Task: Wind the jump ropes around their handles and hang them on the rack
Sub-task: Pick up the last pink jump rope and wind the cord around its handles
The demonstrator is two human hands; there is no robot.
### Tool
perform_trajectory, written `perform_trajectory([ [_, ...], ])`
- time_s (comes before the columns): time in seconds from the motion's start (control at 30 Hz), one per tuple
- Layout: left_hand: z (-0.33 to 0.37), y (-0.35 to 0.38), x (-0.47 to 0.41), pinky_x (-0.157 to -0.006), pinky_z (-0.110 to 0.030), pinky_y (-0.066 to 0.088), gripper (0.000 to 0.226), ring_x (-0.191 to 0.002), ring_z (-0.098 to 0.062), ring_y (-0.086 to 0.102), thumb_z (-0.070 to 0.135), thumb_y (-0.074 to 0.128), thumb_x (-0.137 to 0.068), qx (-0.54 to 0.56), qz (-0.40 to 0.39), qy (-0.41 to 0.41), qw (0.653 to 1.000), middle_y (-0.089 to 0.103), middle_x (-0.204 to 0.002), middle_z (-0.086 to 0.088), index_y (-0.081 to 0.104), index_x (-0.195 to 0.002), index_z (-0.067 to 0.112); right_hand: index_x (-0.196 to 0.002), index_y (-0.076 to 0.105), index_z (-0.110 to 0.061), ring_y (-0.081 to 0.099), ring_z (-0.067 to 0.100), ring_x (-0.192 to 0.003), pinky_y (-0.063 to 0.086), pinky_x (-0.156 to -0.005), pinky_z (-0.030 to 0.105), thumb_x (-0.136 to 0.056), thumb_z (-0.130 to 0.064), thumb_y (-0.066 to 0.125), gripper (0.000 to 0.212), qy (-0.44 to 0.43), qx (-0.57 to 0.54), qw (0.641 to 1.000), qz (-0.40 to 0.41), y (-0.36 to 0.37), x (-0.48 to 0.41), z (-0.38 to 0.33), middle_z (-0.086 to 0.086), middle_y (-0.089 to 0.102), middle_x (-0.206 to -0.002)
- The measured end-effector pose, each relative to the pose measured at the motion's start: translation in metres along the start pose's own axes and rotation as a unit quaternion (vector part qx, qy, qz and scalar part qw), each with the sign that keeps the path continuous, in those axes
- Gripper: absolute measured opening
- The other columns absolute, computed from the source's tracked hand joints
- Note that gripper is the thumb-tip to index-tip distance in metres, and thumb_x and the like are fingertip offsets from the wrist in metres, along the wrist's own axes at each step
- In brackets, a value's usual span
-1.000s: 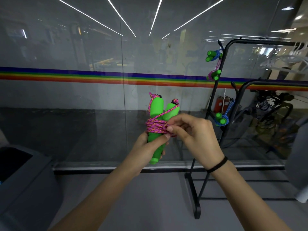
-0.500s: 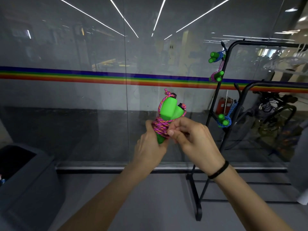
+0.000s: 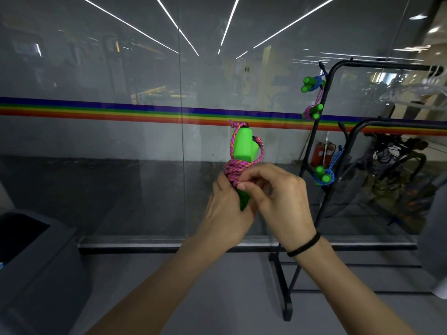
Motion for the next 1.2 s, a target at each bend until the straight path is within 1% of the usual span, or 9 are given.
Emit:
perform_trajectory([
  [0.07,0.002,-0.005,0.0,-0.086,-0.042,0.049,0.064,-0.108,-0.026,0.055,0.036,0.063,-0.078,0.025,0.006,-0.007,1.0,0.047,-0.12,-0.007,0.03,-0.128,0.014,-0.078,0.069,-0.014,0.056,0.004,-0.078,0.041,-0.074,0.006,-0.073,-0.013,0.072,0.005,-0.009,0.015,0.999,0.029,-0.003,0.0,0.002,-0.003,0.065,-0.081],
  [0.17,0.004,-0.014,0.0,-0.082,-0.042,0.052,0.079,-0.103,-0.025,0.06,0.042,0.073,-0.069,0.032,0.022,-0.002,0.999,0.056,-0.118,-0.005,0.027,-0.129,0.017,-0.078,0.069,-0.012,0.053,0.003,-0.081,0.041,-0.076,0.006,-0.074,-0.01,0.072,0.005,0.002,0.007,0.998,0.058,-0.008,-0.002,0.008,0.0,0.061,-0.085],
  [0.27,0.003,-0.019,0.0,-0.081,-0.038,0.051,0.085,-0.1,-0.023,0.063,0.045,0.078,-0.062,0.027,0.037,-0.01,0.999,0.062,-0.113,-0.003,0.027,-0.125,0.018,-0.078,0.068,-0.014,0.053,0.002,-0.078,0.045,-0.076,0.016,-0.076,-0.012,0.07,0.004,0.007,-0.001,0.997,0.079,-0.01,-0.002,0.011,-0.003,0.059,-0.085],
  [0.37,0.004,-0.022,0.001,-0.073,-0.032,0.047,0.085,-0.095,-0.024,0.064,0.043,0.08,-0.06,0.009,0.054,-0.009,0.998,0.064,-0.107,-0.002,0.027,-0.122,0.019,-0.078,0.066,-0.013,0.053,-0.001,-0.078,0.045,-0.075,0.016,-0.077,-0.011,0.07,0.004,0.011,-0.009,0.996,0.089,-0.009,-0.002,0.014,-0.002,0.057,-0.085],
  [0.5,0.003,-0.025,0.004,-0.066,-0.029,0.043,0.085,-0.089,-0.024,0.065,0.039,0.08,-0.059,-0.009,0.074,-0.002,0.997,0.065,-0.102,0.001,0.027,-0.123,0.022,-0.074,0.066,-0.009,0.054,0.004,-0.078,0.045,-0.072,0.016,-0.074,-0.009,0.073,0.007,0.008,-0.012,0.997,0.078,-0.007,-0.001,0.016,0.001,0.058,-0.084],
  [0.63,0.0,-0.027,0.008,-0.071,-0.035,0.049,0.086,-0.093,-0.026,0.064,0.033,0.078,-0.062,-0.05,0.103,0.011,0.993,0.059,-0.114,0.0,0.022,-0.127,0.022,-0.069,0.066,-0.011,0.054,-0.001,-0.071,0.042,-0.064,0.006,-0.067,-0.011,0.078,0.012,0.03,0.011,0.999,0.037,-0.004,-0.006,0.019,-0.005,0.06,-0.076],
  [0.77,0.003,-0.03,0.011,-0.071,-0.045,0.052,0.084,-0.094,-0.033,0.064,0.032,0.076,-0.067,-0.099,0.12,0.027,0.987,0.052,-0.12,-0.004,0.015,-0.125,0.029,-0.078,0.066,-0.015,0.056,0.003,-0.063,0.047,-0.065,0.012,-0.065,-0.012,0.079,0.019,0.052,0.019,0.998,0.01,-0.002,-0.009,0.022,-0.005,0.063,-0.069],
  [0.97,0.001,-0.032,0.01,-0.072,-0.047,0.053,0.087,-0.096,-0.034,0.063,0.033,0.078,-0.068,-0.109,0.129,0.019,0.986,0.05,-0.123,-0.004,0.019,-0.13,0.019,-0.087,0.07,-0.013,0.055,0.007,-0.067,0.045,-0.069,0.016,-0.068,-0.011,0.077,0.02,0.015,0.052,0.998,0.022,0.005,-0.009,0.016,0.002,0.063,-0.072],
  [1.2,-0.007,-0.034,0.008,-0.073,-0.046,0.052,0.089,-0.098,-0.034,0.063,0.035,0.081,-0.064,-0.123,0.118,0.012,0.985,0.049,-0.123,-0.003,0.023,-0.129,0.02,-0.078,0.066,-0.011,0.056,0.012,-0.067,0.043,-0.068,0.02,-0.069,-0.009,0.075,0.012,0.038,0.087,0.995,-0.038,0.02,-0.013,0.024,-0.001,0.061,-0.074],
])
Point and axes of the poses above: each hand's wrist, its own x-axis away from the middle knuckle, its own y-axis out of the palm, z = x × y, the point moved 8 cm from there along -x, towards the middle knuckle
